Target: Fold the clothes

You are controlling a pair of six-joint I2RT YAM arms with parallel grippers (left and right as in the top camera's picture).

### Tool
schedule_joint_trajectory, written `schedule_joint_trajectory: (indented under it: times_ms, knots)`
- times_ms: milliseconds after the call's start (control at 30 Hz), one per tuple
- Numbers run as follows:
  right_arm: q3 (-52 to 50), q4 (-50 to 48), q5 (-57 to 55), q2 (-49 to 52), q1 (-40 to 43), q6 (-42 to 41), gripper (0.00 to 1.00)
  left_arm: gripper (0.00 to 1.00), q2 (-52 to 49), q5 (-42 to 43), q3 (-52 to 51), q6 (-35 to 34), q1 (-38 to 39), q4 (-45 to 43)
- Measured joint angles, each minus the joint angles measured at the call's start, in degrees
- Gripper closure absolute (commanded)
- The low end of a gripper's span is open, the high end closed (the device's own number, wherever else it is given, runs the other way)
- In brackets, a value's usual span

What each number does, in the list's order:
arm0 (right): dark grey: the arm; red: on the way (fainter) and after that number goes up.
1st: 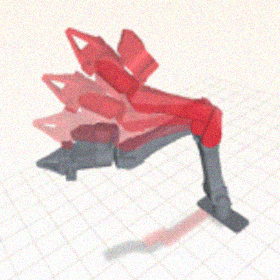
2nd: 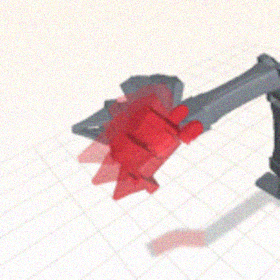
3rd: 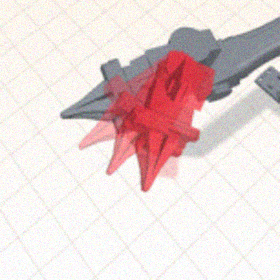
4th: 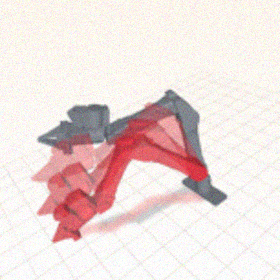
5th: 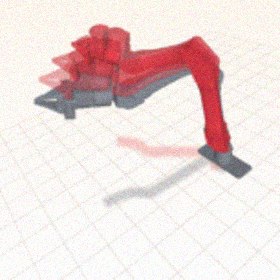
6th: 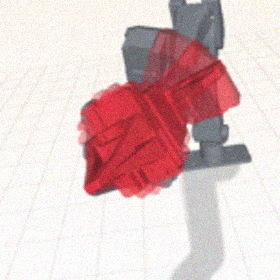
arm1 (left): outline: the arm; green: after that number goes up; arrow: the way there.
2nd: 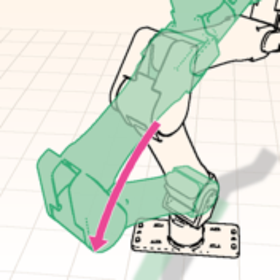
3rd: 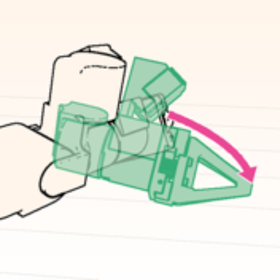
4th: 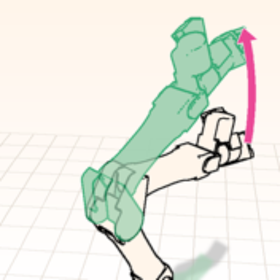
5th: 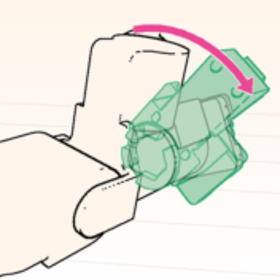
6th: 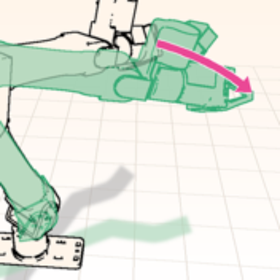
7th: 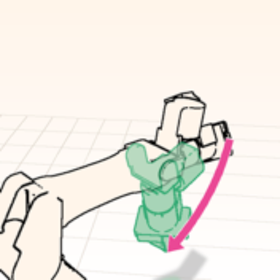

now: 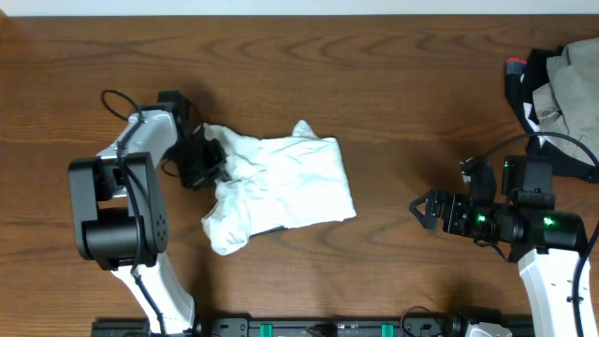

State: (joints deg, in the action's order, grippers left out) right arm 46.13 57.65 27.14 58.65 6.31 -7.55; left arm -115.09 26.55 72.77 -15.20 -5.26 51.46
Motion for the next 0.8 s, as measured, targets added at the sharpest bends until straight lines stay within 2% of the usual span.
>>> schedule_joint_trajectory:
  times_ms: [167,333,567,800]
  knots:
    - [0.0,-0.5,0.0,0.0,0.0,0.0,0.01,0.94,0.6,-3.1,3.7,-0.1,-1.5,3.8]
    - [0.0,-2.1,0.0,0.0,0.0,0.0,0.01,0.94,4.4,-4.3,4.8,-2.3,0.8,5.3]
    - [0.0,-5.5,0.0,0.9,0.0,0.1,0.01,0.94,6.4,-4.7,4.9,-7.2,9.3,5.6]
    - [0.0,-8.2,0.0,7.2,-0.2,-0.1,0.01,0.94,6.4,-9.3,5.0,-11.8,19.4,5.3]
